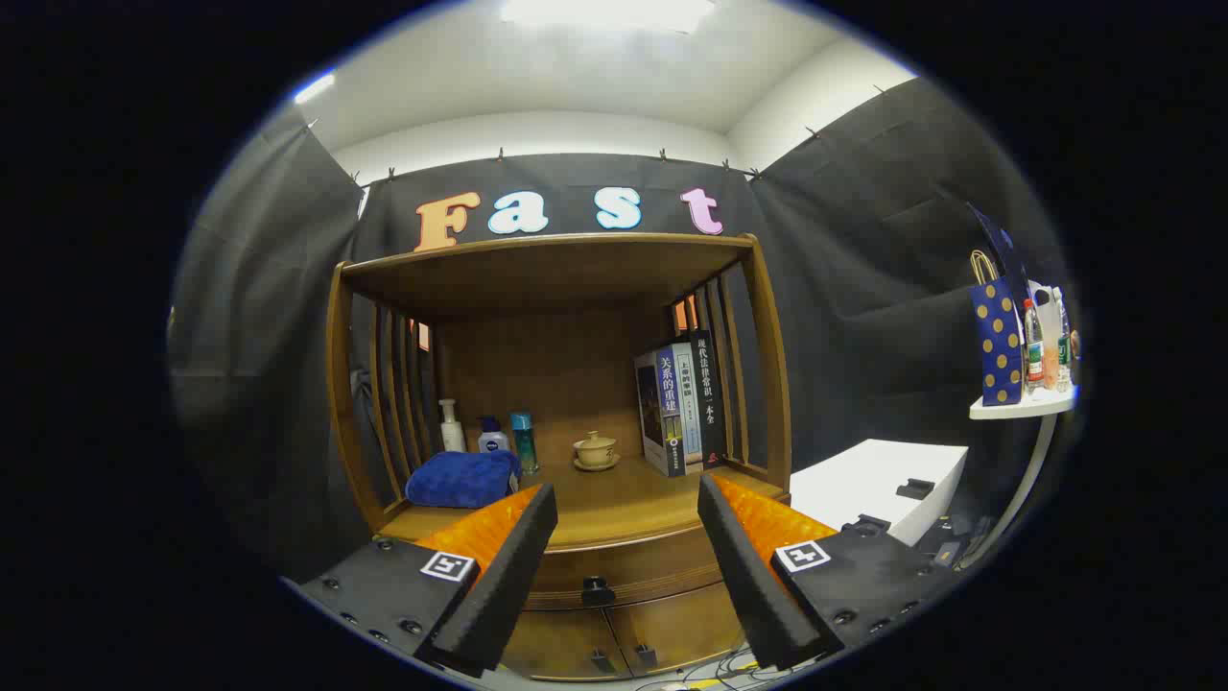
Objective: Pull open the drawer, take out the items inside it, and place them on the countertop above the cabinet.
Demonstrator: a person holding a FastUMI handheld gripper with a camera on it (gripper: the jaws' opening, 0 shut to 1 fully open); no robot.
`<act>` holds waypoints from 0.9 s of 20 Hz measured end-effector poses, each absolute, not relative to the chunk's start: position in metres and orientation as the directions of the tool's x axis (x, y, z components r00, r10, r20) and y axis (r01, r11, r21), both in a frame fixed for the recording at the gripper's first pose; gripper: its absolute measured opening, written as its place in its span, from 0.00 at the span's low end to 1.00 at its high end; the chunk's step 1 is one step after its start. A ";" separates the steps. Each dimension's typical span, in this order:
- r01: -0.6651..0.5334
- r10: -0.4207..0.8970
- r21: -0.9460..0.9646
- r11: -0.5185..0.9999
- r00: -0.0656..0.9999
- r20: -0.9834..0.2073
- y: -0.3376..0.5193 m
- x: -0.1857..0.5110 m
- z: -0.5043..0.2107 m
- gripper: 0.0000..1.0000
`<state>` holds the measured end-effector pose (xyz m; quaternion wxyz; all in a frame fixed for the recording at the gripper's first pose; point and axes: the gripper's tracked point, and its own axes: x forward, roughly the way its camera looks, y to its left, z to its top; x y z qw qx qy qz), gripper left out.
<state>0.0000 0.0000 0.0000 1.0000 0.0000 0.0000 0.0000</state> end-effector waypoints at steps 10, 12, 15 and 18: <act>-0.006 0.006 -0.009 1.000 1.000 -0.024 0.004 0.003 -0.011 0.98; -0.002 0.002 -0.005 1.000 1.000 -0.023 0.003 0.002 -0.010 0.98; -0.002 0.002 -0.004 1.000 1.000 -0.023 0.002 0.002 -0.012 0.98; -0.006 0.006 -0.005 1.000 1.000 -0.021 0.003 0.002 -0.011 0.98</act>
